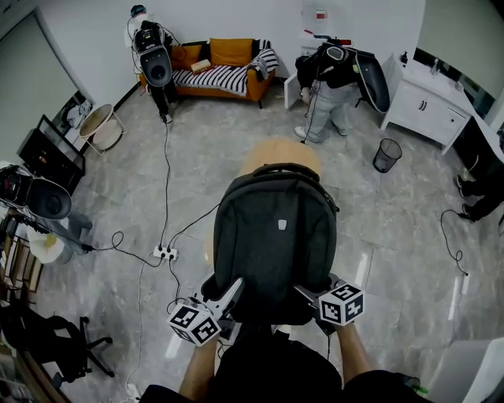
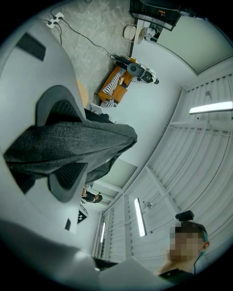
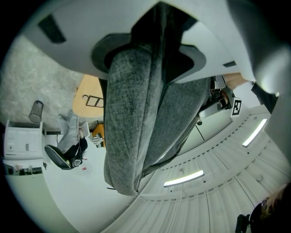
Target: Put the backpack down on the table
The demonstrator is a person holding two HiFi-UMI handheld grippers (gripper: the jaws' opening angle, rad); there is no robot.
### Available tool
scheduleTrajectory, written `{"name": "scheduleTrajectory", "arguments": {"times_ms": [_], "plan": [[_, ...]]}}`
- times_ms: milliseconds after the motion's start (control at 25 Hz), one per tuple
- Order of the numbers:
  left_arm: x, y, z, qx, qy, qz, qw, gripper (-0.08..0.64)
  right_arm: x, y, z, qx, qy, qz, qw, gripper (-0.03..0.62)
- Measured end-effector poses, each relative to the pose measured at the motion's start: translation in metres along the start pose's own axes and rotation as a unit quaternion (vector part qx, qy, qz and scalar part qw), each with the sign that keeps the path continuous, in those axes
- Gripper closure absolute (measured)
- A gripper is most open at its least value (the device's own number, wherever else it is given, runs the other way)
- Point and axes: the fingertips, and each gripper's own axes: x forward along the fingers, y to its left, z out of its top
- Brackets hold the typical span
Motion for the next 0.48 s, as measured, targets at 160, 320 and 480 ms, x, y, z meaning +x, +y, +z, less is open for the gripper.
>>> {"name": "scheduleTrajectory", "arguments": {"times_ms": [160,320,480], "plan": [[0.013,0.018,0.006,-0.006,-0.001,0.000,1.0000,0.298,0.016,-0.009,0.013,0.000,0.006,-0.002,1.000,0.357],[0.028,0.038,0.016,-0.011,0.000,-0.002,0.9999,0.298,0.035,-0.017,0.029,0.001,0.010,-0.007,1.000,0.357],[0.045,0.060,0.025,-0.017,0.003,-0.006,0.9998,0.299,0.055,-0.027,0.043,0.005,0.016,-0.012,1.000,0.357]]}}
